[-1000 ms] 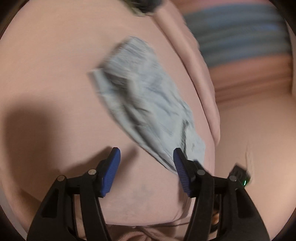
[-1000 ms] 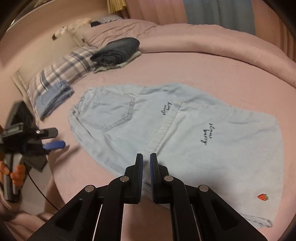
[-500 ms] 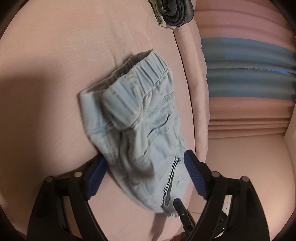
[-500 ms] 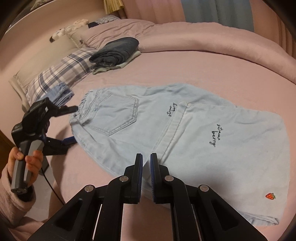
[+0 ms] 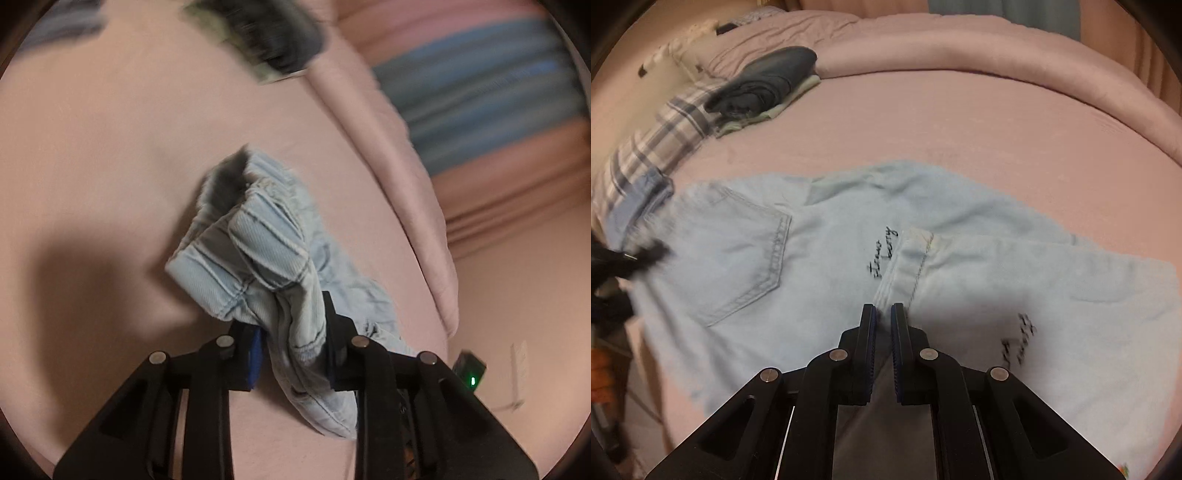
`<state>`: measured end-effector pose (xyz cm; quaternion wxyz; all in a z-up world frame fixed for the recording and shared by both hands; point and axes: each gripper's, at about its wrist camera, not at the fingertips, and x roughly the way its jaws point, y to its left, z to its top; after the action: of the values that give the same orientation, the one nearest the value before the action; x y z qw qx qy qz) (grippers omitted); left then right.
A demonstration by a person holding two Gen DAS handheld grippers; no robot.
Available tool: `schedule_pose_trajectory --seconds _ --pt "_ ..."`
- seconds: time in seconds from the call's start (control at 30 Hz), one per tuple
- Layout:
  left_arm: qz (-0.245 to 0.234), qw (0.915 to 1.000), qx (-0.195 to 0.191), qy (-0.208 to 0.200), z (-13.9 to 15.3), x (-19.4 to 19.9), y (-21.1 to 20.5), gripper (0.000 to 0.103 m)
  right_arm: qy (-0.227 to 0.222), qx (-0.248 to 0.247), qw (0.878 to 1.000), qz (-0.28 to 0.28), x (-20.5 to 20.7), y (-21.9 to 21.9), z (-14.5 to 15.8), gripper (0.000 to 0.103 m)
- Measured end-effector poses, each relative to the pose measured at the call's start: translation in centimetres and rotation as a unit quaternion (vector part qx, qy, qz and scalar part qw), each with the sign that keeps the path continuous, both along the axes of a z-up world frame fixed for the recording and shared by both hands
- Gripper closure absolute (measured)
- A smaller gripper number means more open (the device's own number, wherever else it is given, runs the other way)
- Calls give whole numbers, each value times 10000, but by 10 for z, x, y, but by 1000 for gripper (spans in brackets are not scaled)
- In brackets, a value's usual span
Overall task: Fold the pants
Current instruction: 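Grasp the waistband with the left tool and lift it toward the hem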
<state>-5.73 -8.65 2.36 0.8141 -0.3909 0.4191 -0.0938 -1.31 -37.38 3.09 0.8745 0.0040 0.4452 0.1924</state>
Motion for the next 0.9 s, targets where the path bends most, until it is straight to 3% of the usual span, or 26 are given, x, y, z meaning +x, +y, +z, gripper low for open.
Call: schedule_pose_trajectory --seconds 0.1,0.23,0.33,0.4,0.53,0.6,0.63,0.7,0.8,0.9 --pt "-295 9979 437 -386 23 2 -15 78 134 154 9998 -23 -3 -5 9 97" --pt "-671 9909 872 -774 42 0 -35 78 -10 360 9992 185 -40 -10 22 97" --pt "-913 9848 1105 -982 53 4 -54 78 383 431 9974 428 -62 -5 -1 96" --pt "-1082 9809 1202 -1078 60 8 -71 78 31 435 9978 501 -70 -6 -7 96" --pt "-1452 9715 1349 -1300 77 9 -103 78 291 1677 9851 260 -65 -39 1 92" --pt "-1692 9647 1414 -1440 85 6 -123 78 110 1886 9820 -72 -68 -63 7 85" --pt "-1845 9604 1457 -1495 88 6 -137 78 65 2032 9787 -299 -70 -80 7 77" --pt "-2119 9533 1484 -1557 91 9 -161 78 96 2391 9691 -597 -72 -107 4 65" --pt "-2626 9388 1542 -1611 88 9 -205 78 204 2998 9466 -1168 -77 -154 -7 62" --pt "-3077 9254 1638 -1490 73 9 -246 78 306 3927 9045 -1636 -86 -203 -24 62"
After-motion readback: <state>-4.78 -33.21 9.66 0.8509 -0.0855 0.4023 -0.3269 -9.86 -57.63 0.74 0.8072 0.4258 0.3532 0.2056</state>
